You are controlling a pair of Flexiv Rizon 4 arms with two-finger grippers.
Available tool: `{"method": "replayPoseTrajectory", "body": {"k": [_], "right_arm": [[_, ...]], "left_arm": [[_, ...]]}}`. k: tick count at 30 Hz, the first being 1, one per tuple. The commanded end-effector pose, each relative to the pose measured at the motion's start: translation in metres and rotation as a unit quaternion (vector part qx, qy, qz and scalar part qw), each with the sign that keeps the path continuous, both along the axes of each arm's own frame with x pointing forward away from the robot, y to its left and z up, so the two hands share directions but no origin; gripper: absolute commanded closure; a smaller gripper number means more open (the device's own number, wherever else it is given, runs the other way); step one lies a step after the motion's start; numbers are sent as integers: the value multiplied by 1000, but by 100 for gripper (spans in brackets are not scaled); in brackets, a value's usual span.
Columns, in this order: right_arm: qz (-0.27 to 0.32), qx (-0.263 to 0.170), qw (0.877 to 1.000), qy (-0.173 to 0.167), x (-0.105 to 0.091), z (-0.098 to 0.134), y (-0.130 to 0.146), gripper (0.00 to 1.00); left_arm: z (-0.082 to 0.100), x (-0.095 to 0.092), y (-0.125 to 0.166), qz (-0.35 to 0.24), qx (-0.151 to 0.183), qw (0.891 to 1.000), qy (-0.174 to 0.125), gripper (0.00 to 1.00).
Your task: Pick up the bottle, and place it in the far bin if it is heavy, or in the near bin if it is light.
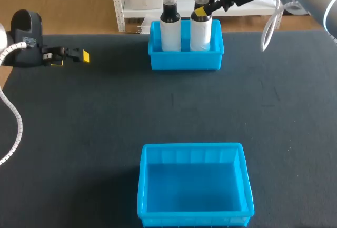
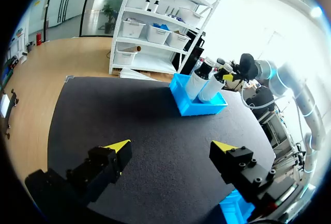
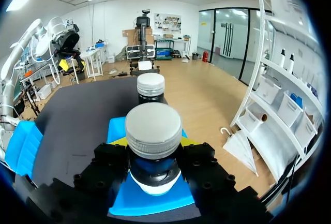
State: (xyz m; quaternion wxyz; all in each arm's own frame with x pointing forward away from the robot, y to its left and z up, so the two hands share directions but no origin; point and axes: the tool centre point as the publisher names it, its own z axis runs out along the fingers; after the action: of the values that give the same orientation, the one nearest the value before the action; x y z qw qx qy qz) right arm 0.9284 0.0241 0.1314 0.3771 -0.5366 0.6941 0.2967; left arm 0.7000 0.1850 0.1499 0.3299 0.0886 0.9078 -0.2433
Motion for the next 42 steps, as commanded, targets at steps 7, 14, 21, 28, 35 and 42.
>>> {"method": "replayPoseTrajectory", "body": {"k": [7,14,21,28,35,42], "right_arm": [[77,16,995,60,17,-7,3,100],[74,16,995,69,20,-12,2,100],[75,13,994,78,20,-13,1,0],[66,6,994,81,18,-8,-10,0],[32,-10,996,80,1,6,-44,0],[13,-16,997,76,-23,19,-75,0]], "left_arm": [[0,0,0,0,0,1000,0,0],[0,0,0,0,0,1000,0,0],[0,0,0,0,0,1000,0,0],[0,0,0,0,0,1000,0,0],[0,0,0,0,0,1000,0,0],[0,0,0,0,0,1000,0,0]]}}
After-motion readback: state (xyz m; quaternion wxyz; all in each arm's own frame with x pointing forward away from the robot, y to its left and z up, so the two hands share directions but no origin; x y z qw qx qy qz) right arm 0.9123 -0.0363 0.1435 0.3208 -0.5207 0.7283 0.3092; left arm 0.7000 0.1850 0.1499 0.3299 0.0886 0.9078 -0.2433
